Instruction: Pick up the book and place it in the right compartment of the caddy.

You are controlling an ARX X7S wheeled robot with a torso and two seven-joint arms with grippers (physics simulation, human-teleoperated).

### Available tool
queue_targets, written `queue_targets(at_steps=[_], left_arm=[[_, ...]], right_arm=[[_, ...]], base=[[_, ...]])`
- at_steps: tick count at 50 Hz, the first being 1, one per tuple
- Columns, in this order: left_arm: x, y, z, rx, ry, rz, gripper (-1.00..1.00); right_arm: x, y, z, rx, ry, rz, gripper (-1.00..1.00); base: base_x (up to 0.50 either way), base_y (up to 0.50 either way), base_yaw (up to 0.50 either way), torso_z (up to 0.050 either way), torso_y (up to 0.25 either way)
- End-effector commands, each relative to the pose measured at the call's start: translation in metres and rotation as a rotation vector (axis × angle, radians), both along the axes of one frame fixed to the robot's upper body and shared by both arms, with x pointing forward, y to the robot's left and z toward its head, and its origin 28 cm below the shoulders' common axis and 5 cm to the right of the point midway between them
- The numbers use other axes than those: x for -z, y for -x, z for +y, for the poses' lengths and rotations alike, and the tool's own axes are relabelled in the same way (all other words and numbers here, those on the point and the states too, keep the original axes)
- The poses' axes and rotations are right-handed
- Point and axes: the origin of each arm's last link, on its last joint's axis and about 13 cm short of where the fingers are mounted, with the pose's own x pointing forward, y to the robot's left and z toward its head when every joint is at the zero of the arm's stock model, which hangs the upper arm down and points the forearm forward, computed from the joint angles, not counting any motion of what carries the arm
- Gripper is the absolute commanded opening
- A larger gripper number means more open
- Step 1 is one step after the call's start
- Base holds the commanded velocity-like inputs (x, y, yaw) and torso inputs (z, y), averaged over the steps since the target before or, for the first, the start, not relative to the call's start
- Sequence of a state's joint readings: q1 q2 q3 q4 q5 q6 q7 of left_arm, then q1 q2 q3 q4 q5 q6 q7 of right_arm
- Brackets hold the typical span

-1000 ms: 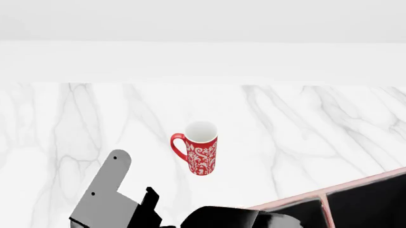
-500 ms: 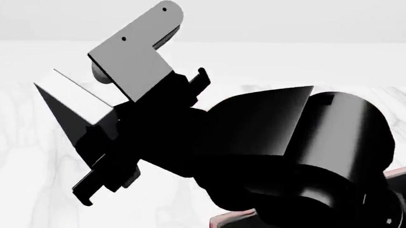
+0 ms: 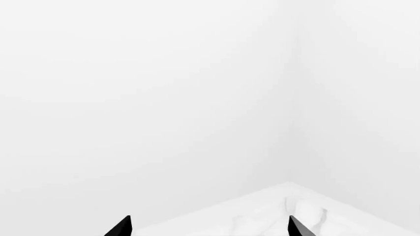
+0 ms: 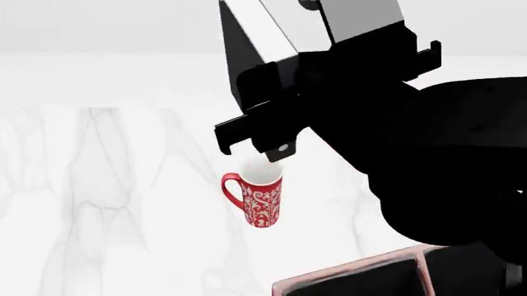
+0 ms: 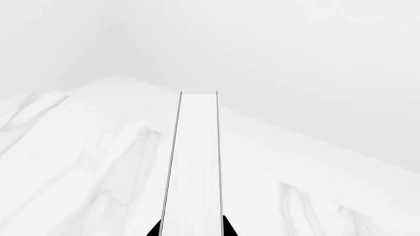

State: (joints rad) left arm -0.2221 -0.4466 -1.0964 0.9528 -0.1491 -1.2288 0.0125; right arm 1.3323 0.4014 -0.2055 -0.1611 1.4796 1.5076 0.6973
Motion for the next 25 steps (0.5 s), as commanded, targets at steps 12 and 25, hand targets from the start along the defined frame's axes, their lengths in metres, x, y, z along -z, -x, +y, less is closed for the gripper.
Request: queue_targets(at_steps=[12, 25], left_arm=[[0.003, 0.000, -0.002, -0.002, 0.012, -0.002, 1.00], [0.006, -0.002, -0.002, 0.001, 0.012, 0.003, 1.00]], right_arm=[[-0.012, 0.038, -0.068, 0.359, -0.079, -0.126, -1.00], [-0.010, 0.054, -0.105, 0.531, -0.149, -0.134, -1.00]], base=[[0.00, 0.00, 0.00, 0.000, 0.002], [0.00, 0.00, 0.00, 0.000, 0.002]])
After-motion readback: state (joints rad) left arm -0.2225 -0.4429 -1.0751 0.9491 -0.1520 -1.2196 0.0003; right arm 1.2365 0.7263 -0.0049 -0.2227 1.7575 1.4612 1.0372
